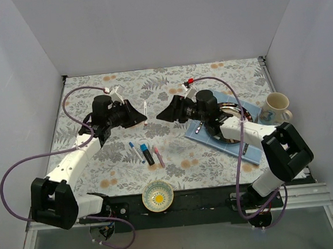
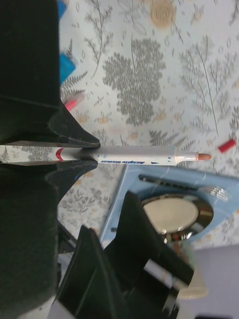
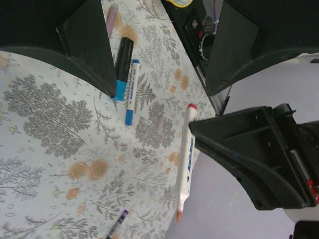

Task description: Insert the pens into the pen caps

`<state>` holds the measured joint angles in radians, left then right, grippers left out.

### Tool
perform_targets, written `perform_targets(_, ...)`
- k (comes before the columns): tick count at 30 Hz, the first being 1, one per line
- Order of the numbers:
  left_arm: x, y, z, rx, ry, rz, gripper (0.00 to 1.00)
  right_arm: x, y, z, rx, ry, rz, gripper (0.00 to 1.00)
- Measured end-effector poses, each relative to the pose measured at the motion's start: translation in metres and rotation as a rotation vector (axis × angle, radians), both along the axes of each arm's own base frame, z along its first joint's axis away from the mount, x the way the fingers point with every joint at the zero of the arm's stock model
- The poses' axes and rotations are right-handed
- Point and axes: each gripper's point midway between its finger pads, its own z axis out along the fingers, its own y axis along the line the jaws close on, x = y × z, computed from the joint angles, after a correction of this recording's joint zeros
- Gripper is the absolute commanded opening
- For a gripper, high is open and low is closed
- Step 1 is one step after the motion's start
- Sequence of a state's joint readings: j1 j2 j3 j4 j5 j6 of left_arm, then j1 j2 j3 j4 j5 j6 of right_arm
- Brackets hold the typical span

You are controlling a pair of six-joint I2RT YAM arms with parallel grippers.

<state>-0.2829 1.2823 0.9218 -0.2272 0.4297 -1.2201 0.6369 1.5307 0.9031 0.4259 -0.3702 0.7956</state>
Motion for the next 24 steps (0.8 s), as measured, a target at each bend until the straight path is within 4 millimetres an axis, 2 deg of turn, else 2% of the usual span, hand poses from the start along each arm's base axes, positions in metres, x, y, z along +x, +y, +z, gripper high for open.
perform_targets(4, -0.019, -0.011, 0.023, -0.082, -0.084, -0.081, 0.0, -0.001, 0.015, 0.012, 0.113, 0.011, 0.052, 0.75)
perform_targets(8, -0.028, -0.017, 0.036, -0.123, -0.131, -0.134, 0.0, -0.002, 0.024, 0.025, 0.204, 0.011, 0.083, 0.73)
perform_targets(15, -0.037, -0.023, 0.033, -0.15, -0.13, -0.188, 0.0, -0.008, 0.03, 0.041, 0.27, -0.01, 0.108, 0.72)
perform_targets(19, -0.041, -0.027, 0.033, -0.165, -0.129, -0.213, 0.0, -0.01, 0.035, 0.037, 0.267, -0.003, 0.124, 0.7)
perform_targets(24, -0.049, -0.031, 0.036, -0.189, -0.129, -0.258, 0.0, -0.007, 0.043, 0.028, 0.255, 0.014, 0.132, 0.61)
